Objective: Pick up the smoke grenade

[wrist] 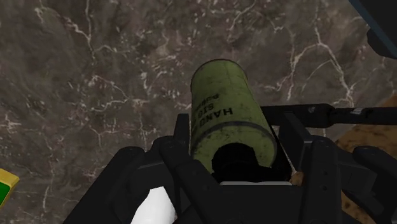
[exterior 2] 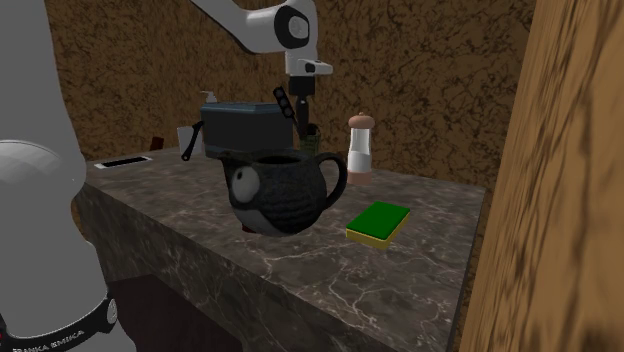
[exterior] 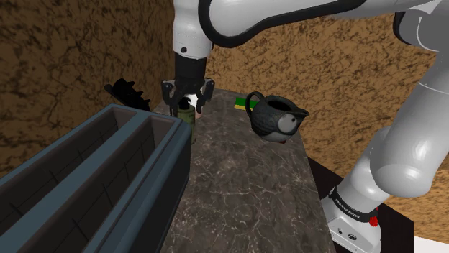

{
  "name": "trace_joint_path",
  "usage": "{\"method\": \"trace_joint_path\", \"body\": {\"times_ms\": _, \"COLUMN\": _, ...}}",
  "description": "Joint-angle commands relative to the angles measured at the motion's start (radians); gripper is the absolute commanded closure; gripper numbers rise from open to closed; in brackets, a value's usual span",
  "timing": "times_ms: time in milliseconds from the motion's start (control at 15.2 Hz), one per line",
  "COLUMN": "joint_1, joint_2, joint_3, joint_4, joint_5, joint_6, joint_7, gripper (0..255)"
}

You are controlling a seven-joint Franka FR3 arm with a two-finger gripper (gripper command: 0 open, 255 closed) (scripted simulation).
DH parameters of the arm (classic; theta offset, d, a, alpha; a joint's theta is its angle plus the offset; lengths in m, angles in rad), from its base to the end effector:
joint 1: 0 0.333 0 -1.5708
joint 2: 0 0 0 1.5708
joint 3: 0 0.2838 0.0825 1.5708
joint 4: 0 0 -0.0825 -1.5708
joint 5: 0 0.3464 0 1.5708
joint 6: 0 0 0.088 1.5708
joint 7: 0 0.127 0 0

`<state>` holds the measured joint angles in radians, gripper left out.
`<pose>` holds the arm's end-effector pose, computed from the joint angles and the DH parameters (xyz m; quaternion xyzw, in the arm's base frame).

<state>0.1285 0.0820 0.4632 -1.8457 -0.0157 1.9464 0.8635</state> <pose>0.4585 0.3007 0.4446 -0.9909 0.1336 -0.0030 0.0173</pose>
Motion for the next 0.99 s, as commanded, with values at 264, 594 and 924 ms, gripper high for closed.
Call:
{"method": "trace_joint_path", "body": {"times_ms": 264, "joint_1": 0.0, "joint_2": -0.01, "joint_3": 0.0, "joint_4": 0.067, "joint_5": 0.005, "joint_6": -0.075, "joint_7": -0.002, "gripper": 255}}
{"method": "trace_joint_path", "body": {"times_ms": 594, "joint_1": 0.0, "joint_2": -0.012, "joint_3": 0.001, "joint_4": 0.131, "joint_5": 0.006, "joint_6": -0.142, "joint_7": -0.002, "gripper": 255}}
{"method": "trace_joint_path", "body": {"times_ms": 924, "joint_1": 0.001, "joint_2": -0.011, "joint_3": 0.002, "joint_4": 0.175, "joint_5": 0.005, "joint_6": -0.185, "joint_7": -0.001, "gripper": 255}}
